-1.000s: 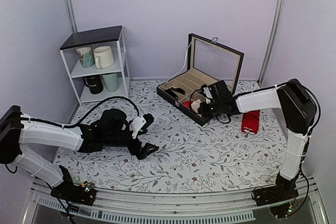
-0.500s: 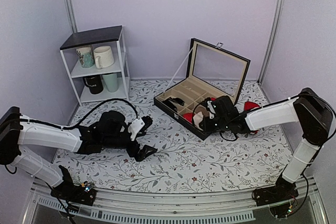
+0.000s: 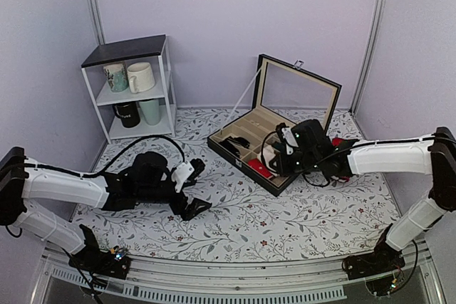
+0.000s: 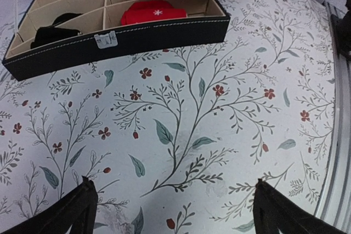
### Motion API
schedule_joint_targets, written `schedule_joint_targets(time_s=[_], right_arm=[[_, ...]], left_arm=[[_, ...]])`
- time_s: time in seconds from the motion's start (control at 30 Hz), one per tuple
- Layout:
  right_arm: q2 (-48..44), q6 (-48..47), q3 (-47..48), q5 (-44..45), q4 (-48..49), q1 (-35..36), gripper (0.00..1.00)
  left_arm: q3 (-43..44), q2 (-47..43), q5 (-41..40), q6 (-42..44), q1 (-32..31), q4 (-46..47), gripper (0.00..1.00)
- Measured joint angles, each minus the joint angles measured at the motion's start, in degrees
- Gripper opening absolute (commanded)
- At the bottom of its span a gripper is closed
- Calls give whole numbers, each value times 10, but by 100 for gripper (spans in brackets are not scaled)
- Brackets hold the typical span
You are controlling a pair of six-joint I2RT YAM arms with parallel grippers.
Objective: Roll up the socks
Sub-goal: Move the storage box to the center of the board, then place a pair of socks in the storage box.
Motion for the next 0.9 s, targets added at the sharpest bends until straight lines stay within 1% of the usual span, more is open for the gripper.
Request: schedule_joint_targets(time_s=[0.1, 0.27, 0.37, 0.6, 0.73, 0.9], right_arm=[[-21, -29, 52, -3, -9, 1, 0], [-8, -85, 142, -11, -2, -14, 0], [35, -126, 182, -20, 24, -36, 0], [189, -213, 294, -33, 51, -92, 0], [261, -244, 359, -39, 62, -110, 0], [327, -272, 422, -49, 69, -125, 0]], left_arm=[[-2, -3, 0, 0, 0, 1, 100], [-3, -3, 0, 0, 0, 3, 99], [-4, -3, 1, 0, 0, 4, 99], [-7, -3, 5, 0, 0, 12, 99], [-8, -3, 14, 0, 0, 14, 99], [-8, -3, 17, 6, 0, 17, 100]])
